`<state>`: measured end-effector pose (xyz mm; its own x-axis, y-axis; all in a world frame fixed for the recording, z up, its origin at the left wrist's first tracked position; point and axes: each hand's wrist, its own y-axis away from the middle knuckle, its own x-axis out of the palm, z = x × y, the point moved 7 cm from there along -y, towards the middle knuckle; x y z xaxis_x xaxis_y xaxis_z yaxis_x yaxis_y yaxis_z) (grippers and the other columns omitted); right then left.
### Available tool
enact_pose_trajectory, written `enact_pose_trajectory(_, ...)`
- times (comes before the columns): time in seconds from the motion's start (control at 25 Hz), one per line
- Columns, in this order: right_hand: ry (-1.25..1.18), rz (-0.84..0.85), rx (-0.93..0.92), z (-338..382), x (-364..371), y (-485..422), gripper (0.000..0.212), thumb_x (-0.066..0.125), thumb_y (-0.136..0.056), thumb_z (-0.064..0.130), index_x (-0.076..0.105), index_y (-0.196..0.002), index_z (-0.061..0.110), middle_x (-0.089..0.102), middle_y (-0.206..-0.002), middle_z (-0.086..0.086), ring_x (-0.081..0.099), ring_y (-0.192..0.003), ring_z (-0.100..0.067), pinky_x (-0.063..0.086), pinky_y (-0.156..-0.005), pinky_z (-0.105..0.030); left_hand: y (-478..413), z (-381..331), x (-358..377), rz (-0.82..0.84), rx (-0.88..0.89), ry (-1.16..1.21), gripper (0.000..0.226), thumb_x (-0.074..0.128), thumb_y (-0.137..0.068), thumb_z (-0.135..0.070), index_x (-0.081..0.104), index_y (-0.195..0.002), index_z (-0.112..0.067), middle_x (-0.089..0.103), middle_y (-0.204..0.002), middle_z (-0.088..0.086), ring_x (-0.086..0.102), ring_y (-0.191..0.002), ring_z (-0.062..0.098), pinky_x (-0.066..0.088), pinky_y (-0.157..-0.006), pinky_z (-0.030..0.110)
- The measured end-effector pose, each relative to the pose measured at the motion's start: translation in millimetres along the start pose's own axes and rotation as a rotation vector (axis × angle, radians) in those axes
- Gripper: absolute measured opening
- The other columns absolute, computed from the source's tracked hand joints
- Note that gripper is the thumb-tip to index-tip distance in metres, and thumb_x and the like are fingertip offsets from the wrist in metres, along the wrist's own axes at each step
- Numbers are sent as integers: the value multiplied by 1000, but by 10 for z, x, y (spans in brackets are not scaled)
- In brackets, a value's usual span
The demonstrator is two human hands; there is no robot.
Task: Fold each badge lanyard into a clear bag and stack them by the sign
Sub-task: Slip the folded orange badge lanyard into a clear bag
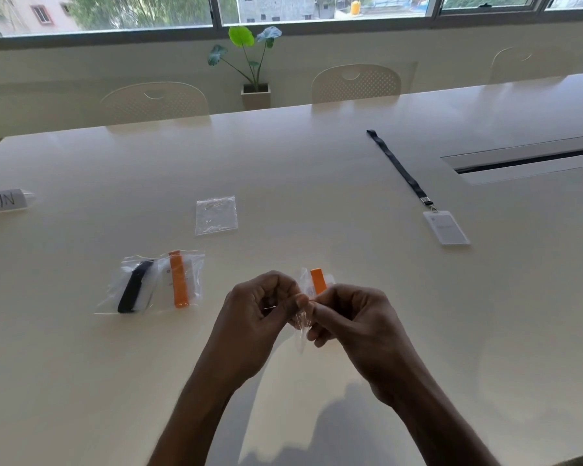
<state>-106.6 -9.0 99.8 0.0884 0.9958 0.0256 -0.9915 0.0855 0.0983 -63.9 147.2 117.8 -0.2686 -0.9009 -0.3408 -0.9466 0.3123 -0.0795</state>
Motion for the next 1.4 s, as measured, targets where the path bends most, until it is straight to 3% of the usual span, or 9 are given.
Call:
enact_pose_trajectory(0.2, 391, -184, -190, 70, 6, 21, 28, 74, -95, 18, 66, -68, 18, 62, -56, -5, 59, -53, -26, 53, -53, -38, 63, -88, 50, -125, 26, -219, 17, 69, -99, -21, 66, -83, -26, 73, -70, -6, 72, -71, 11, 59, -70, 30)
enact_pose_trajectory(0.36, 589, -286, -314, 149, 49, 69, 41, 72, -95, 18, 48, -63, 26, 43, -51, 9, 42, -51, -12, 31, -50, -19, 108, -215, 131, -228, 72, -311, 18, 66, -100, -13, 63, -84, -23, 67, -69, -7, 68, -70, 8, 53, -65, 21)
enact_pose_trajectory(0.52, 414, -262, -257, 82, 34, 76, 26, 68, -97, 9, 61, -72, 13, 63, -61, 1, 67, -57, -14, 57, -56, -25, 112, -241, 199, -267, 97, -351, 19, 64, -100, -10, 60, -85, -21, 66, -73, -7, 67, -69, 10, 53, -66, 26)
enact_pose_trajectory(0.68, 197, -241, -132, 60, -94, 68, 20, 65, -97, 1, 64, -78, 2, 73, -64, -7, 73, -57, -17, 60, -59, -24, 128, -146, 136, -211, 19, -301, 20, 65, -100, -12, 60, -84, -22, 68, -70, -6, 67, -70, 9, 52, -62, 19)
enact_pose_trajectory(0.92, 565, -272, -184, 102, -144, 97, 23, 71, -91, 19, 58, -72, 20, 61, -58, 0, 56, -51, -14, 47, -51, -28, 150, -177, 148, -163, 43, -319, 16, 71, -96, -25, 61, -83, -25, 67, -75, -11, 68, -80, 3, 54, -67, 12)
enact_pose_trajectory(1.04, 592, -331, -244, 129, -102, 133, 22, 71, -93, 20, 58, -75, 23, 53, -57, 9, 51, -52, -9, 35, -50, -13, 149, -238, 151, -218, 73, -281, 16, 74, -93, -24, 58, -90, -24, 66, -86, -15, 66, -92, -8, 52, -66, 5)
enact_pose_trajectory(1.16, 590, -359, -283, 172, -114, 127, 11, 72, -95, 25, 62, -91, 26, 64, -72, 12, 63, -62, -5, 45, -55, -11, 142, -216, 171, -216, 66, -236, 22, 77, -91, -20, 56, -94, -25, 65, -89, -14, 66, -95, -8, 51, -64, 4)
enact_pose_trajectory(1.24, 627, -308, -271, 145, -64, 93, 16, 74, -95, 33, 62, -105, 29, 68, -85, 14, 69, -71, -4, 57, -64, -22, 148, -237, 170, -252, 84, -237, 21, 76, -91, -16, 58, -92, -25, 65, -88, -13, 67, -93, -3, 52, -63, 6)
enact_pose_trajectory(1.4, 669, -329, -264, 113, -51, 19, 12, 73, -96, 25, 62, -101, 27, 67, -91, 14, 68, -74, -4, 61, -67, -29, 150, -195, 118, -325, 113, -287, 29, 75, -89, -2, 59, -90, -27, 62, -92, -11, 66, -85, 4, 53, -64, 8)
